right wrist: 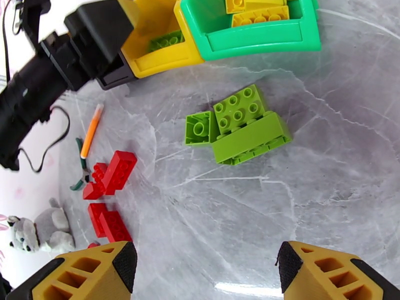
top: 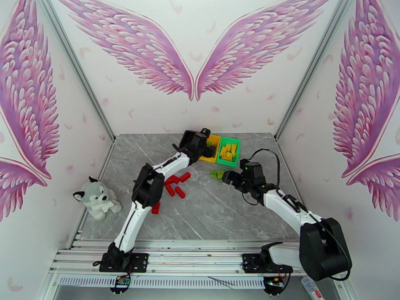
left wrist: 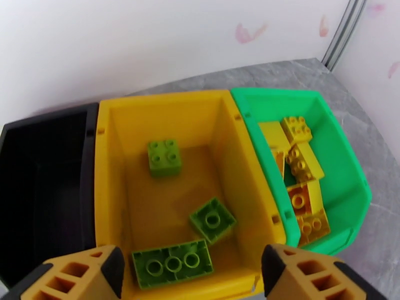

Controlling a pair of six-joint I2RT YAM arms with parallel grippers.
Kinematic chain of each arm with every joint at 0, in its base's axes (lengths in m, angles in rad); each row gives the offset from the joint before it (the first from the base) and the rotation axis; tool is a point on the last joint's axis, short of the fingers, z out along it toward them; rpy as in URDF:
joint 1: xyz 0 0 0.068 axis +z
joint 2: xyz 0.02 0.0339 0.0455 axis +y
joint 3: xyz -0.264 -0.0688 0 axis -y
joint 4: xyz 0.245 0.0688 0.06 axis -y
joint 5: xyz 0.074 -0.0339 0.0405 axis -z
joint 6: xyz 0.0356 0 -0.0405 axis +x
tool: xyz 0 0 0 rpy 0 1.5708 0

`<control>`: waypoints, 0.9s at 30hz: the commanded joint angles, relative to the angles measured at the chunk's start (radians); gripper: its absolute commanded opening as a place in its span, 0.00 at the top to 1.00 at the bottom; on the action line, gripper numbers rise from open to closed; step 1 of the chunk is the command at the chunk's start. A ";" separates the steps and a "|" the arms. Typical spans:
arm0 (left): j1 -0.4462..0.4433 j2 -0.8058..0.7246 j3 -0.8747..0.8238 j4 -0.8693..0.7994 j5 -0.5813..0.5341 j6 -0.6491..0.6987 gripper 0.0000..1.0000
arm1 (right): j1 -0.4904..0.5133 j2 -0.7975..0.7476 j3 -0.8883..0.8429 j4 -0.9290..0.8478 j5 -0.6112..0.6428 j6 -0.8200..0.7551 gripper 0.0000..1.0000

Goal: Sort the legos into containers by color

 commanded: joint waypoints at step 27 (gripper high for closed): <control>-0.204 -0.395 -0.853 0.383 -0.067 -0.112 0.21 | 0.008 -0.016 0.027 -0.014 0.051 -0.016 0.14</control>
